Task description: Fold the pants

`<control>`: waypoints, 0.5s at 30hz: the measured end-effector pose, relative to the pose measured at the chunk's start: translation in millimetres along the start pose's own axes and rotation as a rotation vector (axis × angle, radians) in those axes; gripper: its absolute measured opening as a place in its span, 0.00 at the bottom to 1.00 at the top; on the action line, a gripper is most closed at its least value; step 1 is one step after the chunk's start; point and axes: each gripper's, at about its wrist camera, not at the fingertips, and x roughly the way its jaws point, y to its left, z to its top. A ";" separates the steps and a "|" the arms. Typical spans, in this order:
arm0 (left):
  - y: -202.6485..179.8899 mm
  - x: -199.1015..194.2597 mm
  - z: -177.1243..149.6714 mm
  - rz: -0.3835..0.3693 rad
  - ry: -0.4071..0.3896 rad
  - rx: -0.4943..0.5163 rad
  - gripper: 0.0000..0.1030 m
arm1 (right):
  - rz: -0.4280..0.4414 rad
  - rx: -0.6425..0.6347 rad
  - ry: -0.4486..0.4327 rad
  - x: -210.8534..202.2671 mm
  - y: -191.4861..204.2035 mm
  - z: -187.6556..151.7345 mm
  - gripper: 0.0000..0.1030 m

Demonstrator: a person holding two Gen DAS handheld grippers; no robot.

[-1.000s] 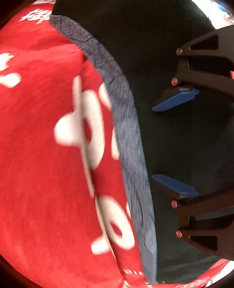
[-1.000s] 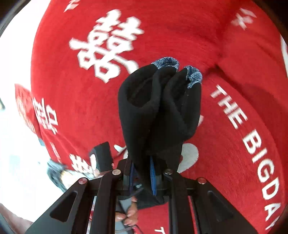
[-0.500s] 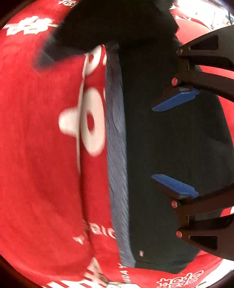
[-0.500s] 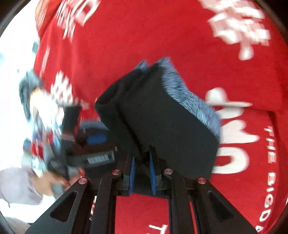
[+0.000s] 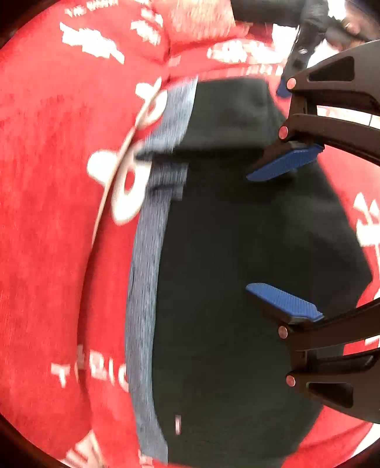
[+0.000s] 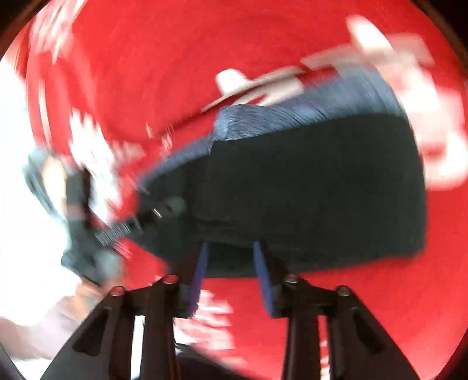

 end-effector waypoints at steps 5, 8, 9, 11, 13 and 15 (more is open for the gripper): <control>-18.0 25.6 5.7 -0.173 0.110 0.035 0.72 | 0.181 0.313 -0.082 9.6 -47.9 -12.4 0.53; -30.1 40.3 5.7 -0.222 0.158 0.046 0.72 | 0.196 0.368 -0.068 22.6 -56.8 -15.0 0.53; -35.8 42.7 6.2 -0.221 0.164 0.046 0.72 | 0.205 0.379 -0.072 23.7 -60.3 -17.9 0.53; -46.4 45.4 6.9 -0.237 0.149 0.057 0.72 | 0.220 0.399 -0.100 23.4 -63.7 -18.7 0.53; -53.0 44.3 9.2 -0.250 0.144 0.056 0.71 | 0.252 0.437 -0.148 22.7 -68.9 -14.9 0.55; -56.6 43.2 11.4 -0.235 0.136 0.059 0.71 | 0.266 0.478 -0.180 29.8 -72.5 -12.0 0.55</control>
